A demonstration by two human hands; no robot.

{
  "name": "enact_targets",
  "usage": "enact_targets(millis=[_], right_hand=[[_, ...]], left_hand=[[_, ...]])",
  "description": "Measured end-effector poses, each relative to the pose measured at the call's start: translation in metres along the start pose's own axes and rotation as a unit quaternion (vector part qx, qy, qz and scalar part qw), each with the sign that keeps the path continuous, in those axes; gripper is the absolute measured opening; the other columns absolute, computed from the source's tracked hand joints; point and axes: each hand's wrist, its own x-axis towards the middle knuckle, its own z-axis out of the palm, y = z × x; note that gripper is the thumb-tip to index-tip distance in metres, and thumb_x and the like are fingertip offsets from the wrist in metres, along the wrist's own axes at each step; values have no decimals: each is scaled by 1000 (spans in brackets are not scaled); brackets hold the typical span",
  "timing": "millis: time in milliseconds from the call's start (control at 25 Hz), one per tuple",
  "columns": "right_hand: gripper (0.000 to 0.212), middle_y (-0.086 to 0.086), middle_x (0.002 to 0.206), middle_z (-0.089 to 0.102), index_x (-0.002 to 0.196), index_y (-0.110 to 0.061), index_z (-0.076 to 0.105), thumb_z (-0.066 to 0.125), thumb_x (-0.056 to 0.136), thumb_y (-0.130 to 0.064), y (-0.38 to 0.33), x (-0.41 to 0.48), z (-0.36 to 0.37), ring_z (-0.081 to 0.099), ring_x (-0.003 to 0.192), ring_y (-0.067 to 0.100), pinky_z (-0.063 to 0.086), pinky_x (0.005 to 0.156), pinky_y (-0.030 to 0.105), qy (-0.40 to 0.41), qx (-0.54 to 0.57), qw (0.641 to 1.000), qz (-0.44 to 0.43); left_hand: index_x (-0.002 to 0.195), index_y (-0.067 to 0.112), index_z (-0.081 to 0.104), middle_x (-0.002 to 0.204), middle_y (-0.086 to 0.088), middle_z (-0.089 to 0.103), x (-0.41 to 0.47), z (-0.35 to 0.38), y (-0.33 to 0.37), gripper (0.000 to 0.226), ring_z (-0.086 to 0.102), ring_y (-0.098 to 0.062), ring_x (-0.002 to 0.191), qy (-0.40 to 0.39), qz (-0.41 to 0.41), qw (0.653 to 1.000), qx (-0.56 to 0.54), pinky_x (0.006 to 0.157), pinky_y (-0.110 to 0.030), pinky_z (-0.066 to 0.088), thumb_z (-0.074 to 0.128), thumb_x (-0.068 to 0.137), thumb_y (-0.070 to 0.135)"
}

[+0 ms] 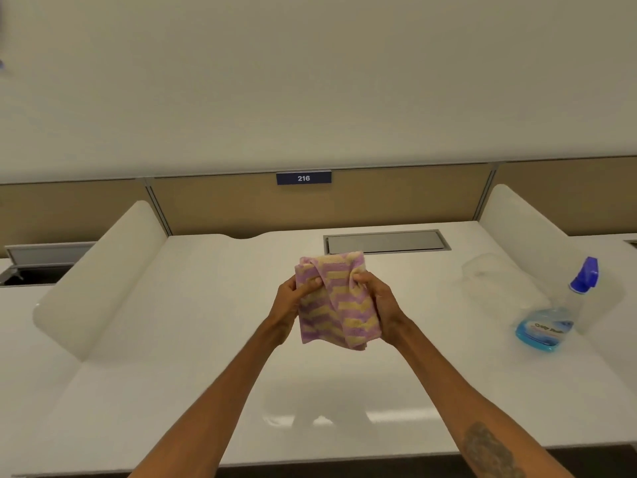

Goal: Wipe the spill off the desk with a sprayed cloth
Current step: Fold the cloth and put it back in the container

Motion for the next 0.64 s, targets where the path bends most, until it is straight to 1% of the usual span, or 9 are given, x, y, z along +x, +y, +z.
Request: enact_targets(millis=[80, 120, 200, 280, 320, 400, 520, 600, 640], right_hand=[[39, 11, 123, 68, 129, -23, 61, 55, 92, -34, -9, -3, -4, 65, 110, 34, 58, 86, 40, 31, -109, 992, -59], [39, 5, 122, 68, 130, -28, 59, 58, 90, -34, -14, -4, -5, 64, 111, 30, 58, 83, 33, 60, -165, 980, -93], [52, -5, 127, 62, 138, -33, 48, 67, 90, -36, -19, -4, -4, 62, 111, 19, 57, 75, 20, 118, -260, 947, -148], [64, -5, 134, 52, 144, -28, 38, 71, 89, -32, -21, -4, -4, 57, 114, 14, 52, 81, 16, 181, -331, 903, -204], [64, -4, 136, 50, 144, -27, 39, 72, 89, -30, -21, -4, -6, 54, 117, 13, 49, 88, 18, 210, -369, 872, -243], [52, -2, 138, 50, 135, -28, 47, 71, 89, -32, -22, -5, -9, 49, 123, 14, 42, 98, 29, 246, -477, 779, -323], [30, -5, 121, 53, 116, -32, 53, 63, 89, -41, -30, -11, -3, 50, 111, 16, 42, 92, 37, 223, -613, 649, -392], [26, -2, 109, 60, 108, -26, 57, 62, 90, -45, -33, -13, 3, 55, 99, 17, 46, 84, 35, 211, -657, 601, -403], [27, 0, 104, 64, 104, -23, 60, 65, 89, -45, -34, -13, 6, 58, 93, 19, 49, 81, 35, 214, -667, 593, -397]], left_hand=[[115, 16, 66, 106, -6, 74, -1, 7, 4, 23, 71, -23, 93, 19, 24, 999, 19, 75, -28, 59, 63, 95, 26], [113, 16, 67, 102, -5, 74, -2, 11, 6, 19, 72, -18, 88, 22, 35, 999, 22, 72, -25, 59, 62, 96, 22], [115, 9, 66, 99, -4, 74, -3, 19, 8, 19, 73, -14, 84, 20, 57, 998, 27, 70, -22, 57, 58, 98, 14], [118, 3, 64, 100, -5, 73, -2, 26, 8, 22, 74, -14, 84, 21, 70, 997, 30, 71, -23, 58, 56, 99, 10], [118, 4, 65, 101, -5, 74, -2, 31, 9, 23, 74, -15, 86, 26, 74, 996, 33, 71, -23, 58, 58, 98, 12], [115, 11, 67, 101, -4, 75, -1, 37, 13, 22, 74, -18, 88, 36, 77, 996, 33, 71, -24, 58, 63, 96, 21], [108, 18, 70, 99, -2, 76, 3, 45, 21, 24, 73, -19, 87, 44, 84, 995, 28, 70, -24, 58, 68, 91, 34], [105, 22, 69, 95, 2, 75, 5, 52, 28, 26, 73, -17, 84, 54, 90, 994, 38, 70, -23, 58, 68, 86, 40], [103, 23, 68, 93, 5, 75, 6, 55, 31, 26, 72, -13, 82, 54, 95, 993, 41, 69, -21, 57, 67, 85, 42]])
